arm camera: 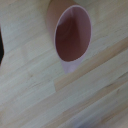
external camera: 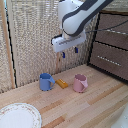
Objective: Please adjust your gripper to match the height of the lower drawer handle. Progress your gripper onward until it happens to touch the drawer handle. Now, firmly take hold of it with your gripper, then steadily retract it to swing the drawer wide open.
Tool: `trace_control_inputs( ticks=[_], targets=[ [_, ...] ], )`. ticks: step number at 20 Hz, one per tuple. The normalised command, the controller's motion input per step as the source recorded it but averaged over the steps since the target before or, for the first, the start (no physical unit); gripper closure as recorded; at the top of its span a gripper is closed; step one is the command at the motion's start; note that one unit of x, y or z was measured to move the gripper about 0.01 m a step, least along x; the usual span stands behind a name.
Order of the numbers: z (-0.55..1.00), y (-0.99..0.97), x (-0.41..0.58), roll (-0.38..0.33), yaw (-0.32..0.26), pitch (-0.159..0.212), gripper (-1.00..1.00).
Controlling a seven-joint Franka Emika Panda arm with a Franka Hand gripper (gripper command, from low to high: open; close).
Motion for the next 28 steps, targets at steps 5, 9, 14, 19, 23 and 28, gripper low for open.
trace_control_inputs(
  ticks=[5, 9, 14, 19, 23, 28],
  targets=[
    [-0.12, -0.21, 0.0, -0.343, 0.144, -0.054, -1.0],
    [-0.13, -0.17, 0.0, -0.297, 0.202, -0.015, -1.0],
    [-0.15, -0.21, 0.0, -0.307, 0.183, 0.018, -1.0],
    [-0.13, -0.23, 0.0, -0.317, 0.169, 0.035, -1.0],
    [-0.11, -0.22, 0.0, -0.32, 0.17, 0.016, -1.0],
    [-0.1, -0.22, 0.0, -0.317, 0.172, 0.004, -1.0]
  ],
)
